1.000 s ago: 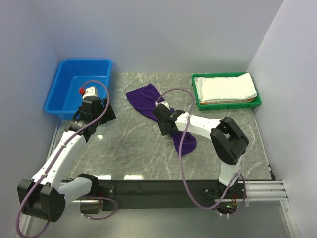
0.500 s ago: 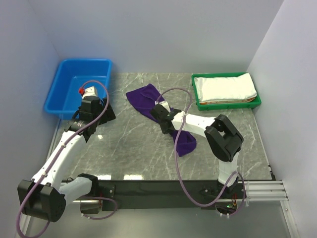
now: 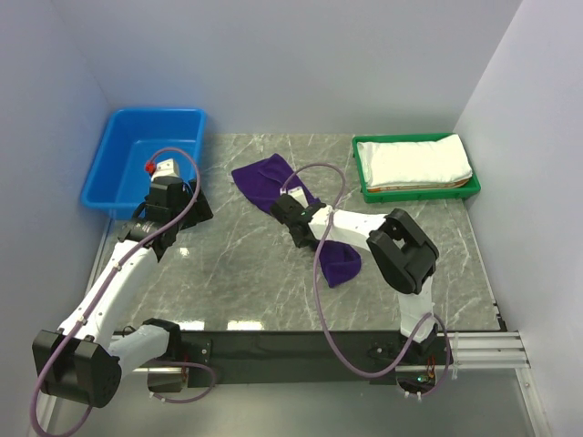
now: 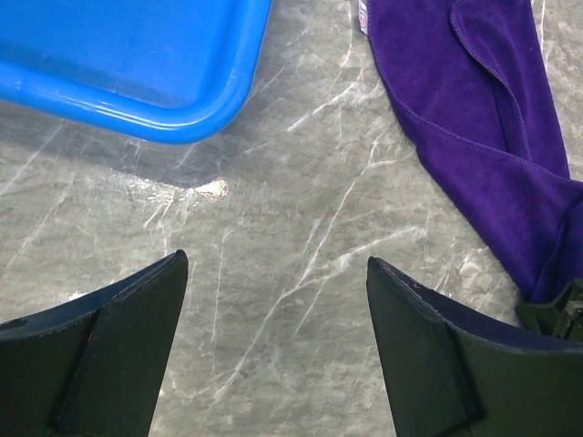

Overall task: Fold and stack the towels
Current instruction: Flatten out the crumpled towel

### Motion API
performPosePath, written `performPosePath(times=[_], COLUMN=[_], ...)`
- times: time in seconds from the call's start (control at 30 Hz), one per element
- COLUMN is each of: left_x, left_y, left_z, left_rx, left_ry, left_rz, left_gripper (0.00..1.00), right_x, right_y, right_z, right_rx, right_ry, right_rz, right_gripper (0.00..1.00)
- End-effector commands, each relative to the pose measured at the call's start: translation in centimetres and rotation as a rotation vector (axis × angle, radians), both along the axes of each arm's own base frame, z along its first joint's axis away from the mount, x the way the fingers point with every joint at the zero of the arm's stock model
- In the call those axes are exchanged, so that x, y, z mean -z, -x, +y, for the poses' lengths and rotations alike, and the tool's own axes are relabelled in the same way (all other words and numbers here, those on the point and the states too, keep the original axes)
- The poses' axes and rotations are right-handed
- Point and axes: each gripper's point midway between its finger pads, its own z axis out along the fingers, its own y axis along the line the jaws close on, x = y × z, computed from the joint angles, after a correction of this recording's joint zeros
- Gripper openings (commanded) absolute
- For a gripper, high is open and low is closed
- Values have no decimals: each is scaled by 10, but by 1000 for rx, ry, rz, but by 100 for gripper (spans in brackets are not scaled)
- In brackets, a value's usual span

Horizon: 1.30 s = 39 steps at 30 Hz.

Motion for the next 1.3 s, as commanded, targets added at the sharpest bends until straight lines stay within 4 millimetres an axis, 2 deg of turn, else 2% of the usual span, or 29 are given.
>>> performPosePath(times=[0.0, 0.17, 0.23, 0.27, 0.33, 0.43, 0.47, 0.53, 0.57, 0.67, 0.8, 0.97, 1.03, 1.1, 1.13, 1.17, 1.2, 1.27], left_x=[-7, -7, -7, -7, -7, -6, -6, -8, -8, -8, -7, -6, -6, -7, -8, -9, -12, -13], left_y=[-3, -3, -3, -3, -3, -3, -3, -4, -3, -4, -4, -3, -3, -3, -3, -4, -4, -3], left_z=[-1, -1, 0, -1, -1, -1, 0, 0, 0, 0, 0, -1, -2, -5, -6, -8, -10, -12], left_rx=[15, 14, 14, 15, 16, 16, 15, 15, 14, 14, 14, 21, 26, 42, 50, 56, 67, 78], left_ry=[8, 9, 8, 9, 10, 10, 8, 10, 8, 7, 8, 12, 16, 24, 27, 32, 40, 48], left_rz=[-37, -35, -36, -36, -38, -34, -34, -39, -39, -39, -36, -35, -34, -42, -48, -50, -63, -68], left_gripper=[85, 85, 84, 84, 84, 84, 84, 84, 84, 84, 84, 84, 84, 84, 84, 84, 84, 85], right_x=[-5, 1, 0, -1, -6, -25, -39, -53, -73, -105, -123, -119, -111, -112, -111, -113, -114, -118], right_y=[-10, -11, -10, -11, -11, -11, -12, -8, -7, 8, 48, 122, 151, 175, 183, 202, 209, 224], right_z=[3, -2, -2, -3, -4, -4, -4, -4, 0, 12, 35, 85, 104, 123, 133, 144, 151, 162], right_rx=[24, 34, 31, 33, 30, 21, 18, -15, -30, -136, -312, -579, -678, -770, -805, -858, -885, -945], right_ry=[27, 46, 52, 49, 47, 26, 5, -6, -45, -155, -318, -551, -561, -585, -591, -594, -606, -609], right_rz=[-49, -48, -48, -52, -58, -80, -102, -99, -122, -91, 41, 327, 400, 447, 461, 479, 487, 496], right_gripper=[28, 24, 17, 8, 0, 0, 0, 0, 0, 0, 0, 0, 0, 1, 6, 19, 27, 37])
